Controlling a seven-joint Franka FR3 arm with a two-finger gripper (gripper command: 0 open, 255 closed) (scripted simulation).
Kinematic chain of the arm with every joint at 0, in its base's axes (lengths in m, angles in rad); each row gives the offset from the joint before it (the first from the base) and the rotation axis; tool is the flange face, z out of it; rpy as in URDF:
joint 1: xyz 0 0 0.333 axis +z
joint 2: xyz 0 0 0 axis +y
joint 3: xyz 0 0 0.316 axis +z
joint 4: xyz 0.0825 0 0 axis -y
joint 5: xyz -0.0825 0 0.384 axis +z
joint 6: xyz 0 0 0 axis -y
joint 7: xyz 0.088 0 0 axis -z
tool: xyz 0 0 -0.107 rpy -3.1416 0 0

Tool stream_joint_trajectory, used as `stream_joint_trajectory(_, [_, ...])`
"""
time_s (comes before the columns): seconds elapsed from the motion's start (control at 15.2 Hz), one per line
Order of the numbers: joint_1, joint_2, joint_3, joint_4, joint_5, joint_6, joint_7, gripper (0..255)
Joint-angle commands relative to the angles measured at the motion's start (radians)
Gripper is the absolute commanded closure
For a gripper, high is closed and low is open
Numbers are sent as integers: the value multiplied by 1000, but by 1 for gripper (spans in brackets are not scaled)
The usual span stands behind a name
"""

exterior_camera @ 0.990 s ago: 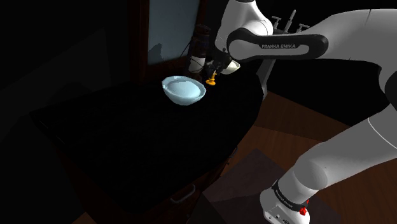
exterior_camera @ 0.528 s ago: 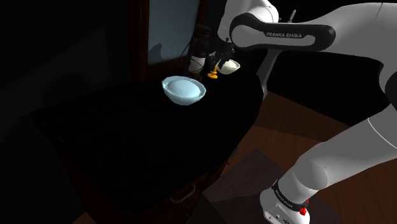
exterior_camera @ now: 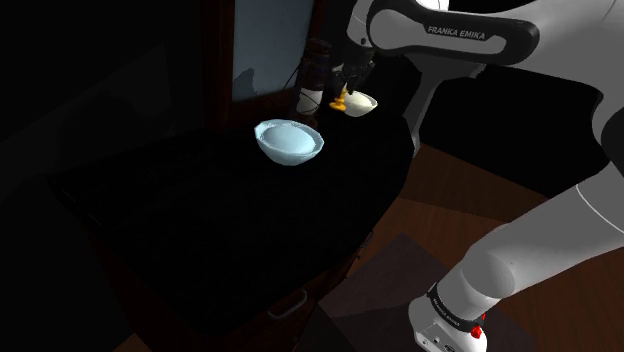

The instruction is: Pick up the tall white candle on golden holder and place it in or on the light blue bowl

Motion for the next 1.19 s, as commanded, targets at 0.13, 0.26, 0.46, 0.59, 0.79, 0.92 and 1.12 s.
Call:
stream_joint_trajectory(0.13, [-1, 9, 0, 62, 2, -51, -15, 255])
stream_joint_trajectory(0.26, [-1, 16, 2, 96, 1, -78, -21, 255])
stream_joint_trajectory(0.46, [7, 26, 19, 128, -3, -108, -1, 255])
stream_joint_trajectory(0.59, [25, 34, 53, 136, -10, -123, 49, 255])
stream_joint_trajectory(0.79, [53, 56, 103, 156, -25, -147, 125, 255])
stream_joint_trajectory(0.92, [72, 77, 138, 176, -37, -165, 177, 255])
stream_joint_trajectory(1.12, [102, 118, 191, 216, -61, -196, 256, 255])
